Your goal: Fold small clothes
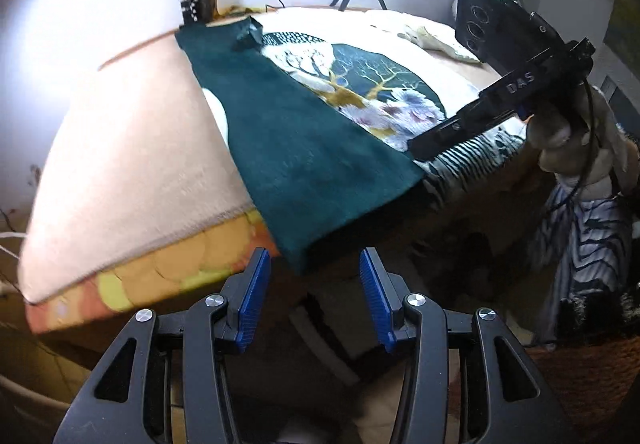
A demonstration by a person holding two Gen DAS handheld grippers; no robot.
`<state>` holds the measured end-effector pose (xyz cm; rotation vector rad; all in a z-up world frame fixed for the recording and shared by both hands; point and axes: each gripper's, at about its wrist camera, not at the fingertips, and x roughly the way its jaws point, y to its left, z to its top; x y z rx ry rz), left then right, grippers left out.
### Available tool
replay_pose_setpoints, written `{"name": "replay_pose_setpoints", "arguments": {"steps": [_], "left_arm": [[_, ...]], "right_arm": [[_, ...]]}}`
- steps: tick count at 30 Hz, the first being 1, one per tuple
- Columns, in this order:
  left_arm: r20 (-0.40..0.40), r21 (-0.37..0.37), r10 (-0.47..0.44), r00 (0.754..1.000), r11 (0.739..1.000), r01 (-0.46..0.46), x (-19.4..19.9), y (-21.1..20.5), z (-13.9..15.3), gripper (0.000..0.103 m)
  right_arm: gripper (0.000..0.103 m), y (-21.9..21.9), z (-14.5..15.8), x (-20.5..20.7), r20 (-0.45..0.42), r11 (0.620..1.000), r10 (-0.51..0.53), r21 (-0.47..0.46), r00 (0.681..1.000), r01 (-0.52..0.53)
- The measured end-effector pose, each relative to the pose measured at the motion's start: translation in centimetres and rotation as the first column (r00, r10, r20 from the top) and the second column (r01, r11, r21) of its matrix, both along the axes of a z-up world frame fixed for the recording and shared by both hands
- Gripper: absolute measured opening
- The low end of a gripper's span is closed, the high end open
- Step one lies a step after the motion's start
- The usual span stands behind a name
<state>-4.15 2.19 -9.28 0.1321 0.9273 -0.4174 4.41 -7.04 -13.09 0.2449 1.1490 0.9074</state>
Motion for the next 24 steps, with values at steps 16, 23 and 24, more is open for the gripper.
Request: {"name": "replay_pose_setpoints", "arguments": {"steps": [16, 23, 24], "left_arm": [[-0.008, 0.025, -0.166, 0.986, 0.986, 0.166, 2.8, -1.6, 0.2, 0.045], [-0.026, -0.08, -0.194, 0.981, 0.978, 0.191, 3.8, -2.0, 0.5, 0.032], [-0.029, -0.095, -0.199, 0.98, 0.976, 0.195, 3.8, -2.0, 0.6, 0.029]], "right_arm": [[0.0, 3.9, 4.5, -0.6, 0.117, 0.995, 0.097, -0.035, 0.988, -0.094], [0.0, 4.3, 8.6, 0.0, 0.213, 0.995, 0.091, -0.053, 0.973, -0.081], [0.0, 4.2, 8.9, 0.2, 0.222, 0.996, 0.087, -0.055, 0.971, -0.077]]}}
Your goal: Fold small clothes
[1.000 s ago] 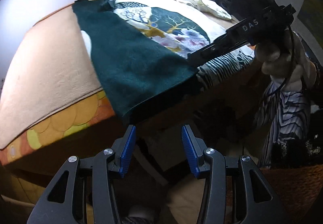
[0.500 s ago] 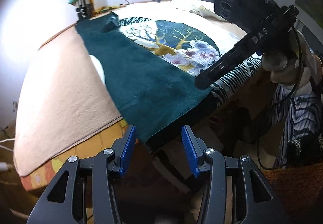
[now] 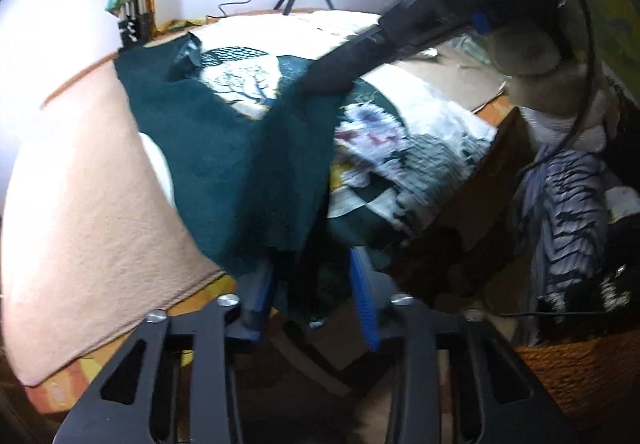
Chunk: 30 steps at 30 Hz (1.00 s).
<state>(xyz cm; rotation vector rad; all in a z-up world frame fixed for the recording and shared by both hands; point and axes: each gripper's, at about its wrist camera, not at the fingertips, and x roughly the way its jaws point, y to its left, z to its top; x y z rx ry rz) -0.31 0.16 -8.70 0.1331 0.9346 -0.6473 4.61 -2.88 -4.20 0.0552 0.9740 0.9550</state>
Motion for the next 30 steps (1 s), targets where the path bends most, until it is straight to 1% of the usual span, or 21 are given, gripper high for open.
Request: {"name": "replay_pose_setpoints", "arguments": {"steps": [1, 2, 3, 4, 5, 6, 7, 8, 9, 13, 14, 16, 18, 20, 21, 22, 24, 25, 27, 30], "left_arm": [[0.004, -0.006, -0.004, 1.0, 1.0, 0.004, -0.1, -0.2, 0.1, 0.028], [0.023, 0.017, -0.002, 1.0, 1.0, 0.002, -0.2, -0.5, 0.1, 0.027], [0.038, 0.047, 0.004, 0.999, 0.999, -0.006, -0.2, -0.9, -0.1, 0.023], [0.041, 0.06, 0.009, 0.999, 0.998, -0.011, -0.2, -1.0, -0.2, 0.019], [0.031, 0.062, 0.01, 0.999, 0.998, -0.012, -0.1, -1.1, -0.5, 0.006], [0.026, 0.06, 0.005, 1.0, 0.998, -0.007, -0.1, -1.2, -0.6, 0.003], [0.033, 0.073, 0.011, 0.999, 0.997, -0.014, -0.2, -1.2, -0.8, 0.003], [0.034, 0.09, 0.031, 0.999, 0.995, -0.034, -0.5, -0.9, -0.9, 0.001], [0.032, 0.086, 0.05, 0.998, 0.995, -0.053, -0.7, -0.6, -0.8, 0.001], [0.029, 0.042, 0.179, 0.983, 0.983, -0.18, -1.7, 2.1, 0.4, 0.0], [0.021, 0.019, 0.2, 0.979, 0.979, -0.201, -2.1, 2.7, 0.7, 0.0], [0.011, -0.003, 0.217, 0.976, 0.976, -0.217, -2.7, 3.3, 1.0, 0.0], [-0.001, -0.017, 0.214, 0.977, 0.977, -0.214, -3.3, 3.3, 1.1, 0.0], [0.004, -0.017, 0.203, 0.979, 0.979, -0.203, -3.2, 3.1, 1.0, 0.0], [-0.015, -0.024, 0.193, 0.981, 0.981, -0.194, -2.9, 3.0, 0.9, 0.001], [-0.028, -0.025, 0.195, 0.98, 0.98, -0.195, -2.5, 2.8, 0.8, 0.004], [-0.032, -0.014, 0.184, 0.982, 0.983, -0.184, -1.8, 2.3, 0.7, 0.019], [-0.016, -0.002, 0.173, 0.985, 0.985, -0.173, -1.5, 2.0, 0.8, 0.022], [0.0, 0.0, 0.16, 0.987, 0.987, -0.16, -1.3, 1.7, 0.9, 0.023], [-0.011, -0.008, 0.13, 0.991, 0.991, -0.13, -0.4, 1.0, 0.6, 0.023]], "right_arm": [[0.0, 0.0, 0.2, 0.2, 0.001, 1.0, -0.002, 0.003, 1.0, 0.002], [0.0, 0.0, 0.4, 0.3, -0.001, 1.0, -0.003, 0.008, 1.0, 0.003], [0.0, 0.0, 0.5, 0.5, -0.008, 1.0, -0.003, 0.015, 1.0, 0.004], [0.0, 0.2, 0.5, 0.5, -0.009, 1.0, -0.003, 0.018, 1.0, 0.003], [0.0, 0.2, 0.6, 0.5, -0.009, 1.0, 0.0, 0.02, 1.0, 0.0], [0.0, 0.4, 0.6, 0.4, -0.011, 1.0, 0.003, 0.021, 1.0, -0.003], [0.0, 0.5, 0.7, 0.3, -0.011, 1.0, 0.006, 0.023, 1.0, -0.005], [0.0, 0.6, 0.7, 0.2, -0.01, 1.0, 0.006, 0.024, 1.0, -0.006], [0.0, 0.6, 0.8, 0.1, -0.012, 1.0, 0.007, 0.025, 1.0, -0.007], [0.0, 0.3, 1.0, -0.2, -0.026, 0.999, 0.008, 0.051, 1.0, -0.007], [0.0, 0.2, 1.0, -0.3, -0.032, 0.998, 0.008, 0.057, 0.999, -0.006], [0.0, 0.0, 0.5, -0.3, -0.049, 0.998, 0.005, 0.063, 0.999, -0.002], [0.0, -0.2, -0.3, -0.2, -0.071, 0.998, 0.0, 0.06, 0.998, 0.004], [0.0, -0.4, -1.0, 0.0, -0.107, 0.998, -0.001, 0.067, 0.994, 0.008], [0.0, -0.4, -1.3, 0.3, -0.113, 0.998, -0.007, 0.063, 0.994, 0.014], [0.0, -0.4, -1.2, 0.3, -0.107, 0.998, -0.012, 0.058, 0.994, 0.018], [0.0, -0.4, -0.8, 0.5, -0.093, 0.998, -0.013, 0.055, 0.996, 0.019], [0.0, -0.3, -0.4, 0.5, -0.082, 0.998, -0.013, 0.055, 0.997, 0.018], [0.0, -0.4, 0.4, 0.8, -0.057, 0.998, -0.018, 0.056, 0.998, 0.022], [0.0, -0.6, 1.2, 1.3, -0.047, 0.998, -0.025, 0.063, 0.999, 0.028]]}}
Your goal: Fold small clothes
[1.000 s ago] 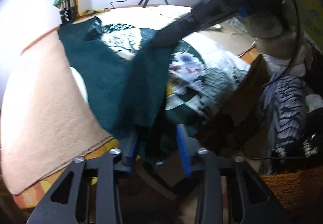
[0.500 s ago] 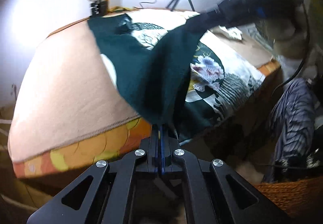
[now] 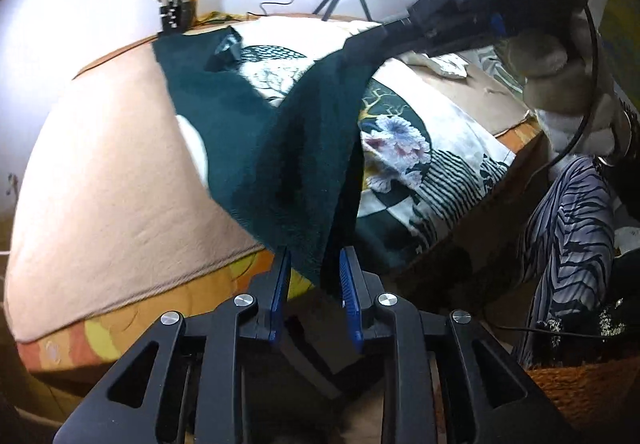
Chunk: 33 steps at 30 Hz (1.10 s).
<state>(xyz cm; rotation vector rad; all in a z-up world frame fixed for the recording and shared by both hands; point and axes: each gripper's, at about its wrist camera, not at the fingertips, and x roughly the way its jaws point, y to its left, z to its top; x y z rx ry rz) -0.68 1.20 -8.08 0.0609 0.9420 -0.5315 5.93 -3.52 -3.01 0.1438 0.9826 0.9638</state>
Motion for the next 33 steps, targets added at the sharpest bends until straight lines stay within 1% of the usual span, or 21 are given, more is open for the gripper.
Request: {"name": "replay_pose_setpoints", "arguments": {"steps": [1, 4, 5, 6, 8, 10, 11, 13, 14, 16, 18, 20, 22, 26, 30, 33], "left_arm": [[-0.009, -0.006, -0.019, 1.0, 1.0, 0.019, 0.2, -0.3, -0.2, 0.023], [-0.019, 0.014, -0.057, 0.998, 0.998, 0.057, 0.6, -1.5, -0.9, 0.023], [-0.02, 0.01, -0.065, 0.998, 0.998, 0.066, 0.5, -1.6, -1.1, 0.023], [-0.025, 0.001, -0.066, 0.998, 0.998, 0.066, 0.5, -1.6, -1.3, 0.019], [-0.037, -0.021, -0.051, 0.998, 0.998, 0.051, 0.3, -1.3, -1.4, 0.0], [-0.01, -0.002, -0.014, 1.0, 1.0, 0.014, -0.3, -0.9, -1.0, 0.0], [-0.001, -0.006, 0.017, 1.0, 1.0, -0.017, -0.8, -0.5, -0.7, 0.0], [0.005, -0.026, 0.075, 0.997, 0.997, -0.075, -1.4, 0.5, -0.3, 0.0], [0.004, -0.05, 0.103, 0.995, 0.993, -0.103, -1.8, 1.0, -0.1, 0.0], [0.015, -0.063, 0.137, 0.99, 0.989, -0.136, -2.5, 1.5, 0.2, 0.0], [0.03, -0.038, 0.167, 0.985, 0.985, -0.166, -3.1, 1.7, 0.4, 0.0], [0.025, -0.029, 0.19, 0.981, 0.981, -0.19, -3.6, 1.9, 0.4, 0.0], [0.006, -0.015, 0.179, 0.984, 0.984, -0.179, -4.0, 1.7, 0.0, 0.0], [0.0, 0.064, 0.15, 0.989, 0.987, -0.149, -4.8, 0.9, -0.8, 0.0], [-0.017, 0.095, 0.136, 0.991, 0.986, -0.134, -4.5, 0.5, -1.4, 0.0], [-0.014, 0.126, 0.12, 0.993, 0.985, -0.117, -4.6, 0.3, -1.6, 0.0]], "right_arm": [[0.0, 0.0, 0.1, 0.2, 0.003, 1.0, -0.001, -0.001, 1.0, 0.001], [0.0, 0.1, 0.3, 0.3, 0.011, 1.0, 0.002, -0.007, 1.0, -0.002], [0.0, 0.1, 0.3, 0.2, 0.013, 1.0, 0.004, -0.01, 1.0, -0.004], [0.0, 0.2, 0.2, 0.1, 0.015, 1.0, 0.005, -0.012, 1.0, -0.005], [0.0, 0.2, 0.2, 0.1, 0.015, 1.0, 0.005, -0.012, 1.0, -0.004], [0.0, 0.2, 0.2, 0.1, 0.01, 1.0, 0.002, -0.007, 1.0, -0.002], [0.0, 0.2, 0.2, 0.1, 0.009, 1.0, 0.002, -0.003, 1.0, -0.002], [0.0, 0.2, 0.4, -0.1, 0.008, 1.0, 0.007, 0.008, 1.0, -0.007], [0.0, 0.3, 0.5, -0.1, 0.007, 1.0, 0.012, 0.013, 1.0, -0.012], [0.0, 0.5, 0.5, -0.4, 0.007, 1.0, 0.02, 0.021, 1.0, -0.02], [0.0, 0.7, 0.3, -0.7, 0.005, 0.999, 0.023, 0.022, 1.0, -0.023], [0.0, 0.6, -0.2, -0.9, -0.01, 0.999, 0.024, 0.022, 1.0, -0.023], [0.0, 0.0, -1.4, -1.3, -0.041, 0.999, 0.022, 0.024, 0.999, -0.021], [0.0, -1.4, -4.8, -1.7, -0.116, 1.0, -0.003, 0.004, 0.993, 0.003], [0.001, -2.9, -8.5, -0.9, -0.228, 0.999, -0.052, -0.008, 0.972, 0.051], [0.002, -2.9, -10.1, -1.0, -0.252, 0.999, -0.041, -0.036, 0.967, 0.033]]}}
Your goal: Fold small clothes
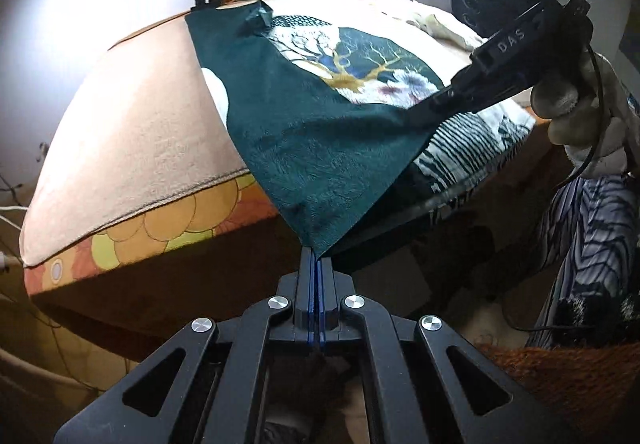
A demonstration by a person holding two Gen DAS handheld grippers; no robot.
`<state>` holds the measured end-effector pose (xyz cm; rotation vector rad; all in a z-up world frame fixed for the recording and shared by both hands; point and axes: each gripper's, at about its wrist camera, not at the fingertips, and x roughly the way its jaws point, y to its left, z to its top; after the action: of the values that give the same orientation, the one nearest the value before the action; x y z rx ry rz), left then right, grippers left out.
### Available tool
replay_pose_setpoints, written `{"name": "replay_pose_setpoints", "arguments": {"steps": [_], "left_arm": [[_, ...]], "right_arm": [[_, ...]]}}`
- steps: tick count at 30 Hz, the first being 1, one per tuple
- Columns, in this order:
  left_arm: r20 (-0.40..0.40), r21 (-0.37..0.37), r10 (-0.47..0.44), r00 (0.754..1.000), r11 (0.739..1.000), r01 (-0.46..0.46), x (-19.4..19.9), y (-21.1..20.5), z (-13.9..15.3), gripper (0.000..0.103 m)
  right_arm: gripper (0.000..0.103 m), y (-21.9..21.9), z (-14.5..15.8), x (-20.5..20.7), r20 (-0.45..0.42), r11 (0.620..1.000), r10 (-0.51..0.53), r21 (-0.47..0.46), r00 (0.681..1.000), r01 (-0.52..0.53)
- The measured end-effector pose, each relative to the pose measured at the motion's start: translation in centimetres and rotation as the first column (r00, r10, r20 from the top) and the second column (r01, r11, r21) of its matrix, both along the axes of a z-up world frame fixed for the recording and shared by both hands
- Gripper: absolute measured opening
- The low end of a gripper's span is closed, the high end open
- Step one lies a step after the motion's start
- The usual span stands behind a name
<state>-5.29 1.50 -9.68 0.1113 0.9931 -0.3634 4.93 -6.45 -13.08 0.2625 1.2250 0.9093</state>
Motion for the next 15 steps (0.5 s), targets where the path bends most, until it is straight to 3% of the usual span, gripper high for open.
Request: {"name": "replay_pose_setpoints", "arguments": {"steps": [6, 10, 13, 15], "left_arm": [[-0.018, -0.008, 0.032, 0.999, 0.999, -0.032, -0.2, 1.0, -0.2, 0.0], [-0.055, -0.012, 0.011, 0.998, 1.0, -0.012, -0.6, 1.0, -0.6, 0.0], [-0.067, -0.01, 0.013, 0.998, 1.0, -0.013, -1.1, 1.2, -0.5, 0.0], [-0.069, -0.027, 0.024, 0.997, 0.999, -0.026, -1.2, 1.5, 0.0, 0.0]], "right_arm": [[0.002, -0.3, -0.5, -0.1, -0.045, 0.997, 0.011, 0.077, 0.999, -0.007], [0.006, -0.3, -1.1, 0.0, -0.024, 1.0, 0.018, 0.012, 1.0, -0.018], [0.024, -0.6, -0.9, -0.5, 0.001, 0.999, 0.038, 0.004, 0.999, -0.038], [0.029, -1.5, -0.2, -0.9, 0.043, 0.999, 0.035, -0.002, 0.998, -0.035]]}}
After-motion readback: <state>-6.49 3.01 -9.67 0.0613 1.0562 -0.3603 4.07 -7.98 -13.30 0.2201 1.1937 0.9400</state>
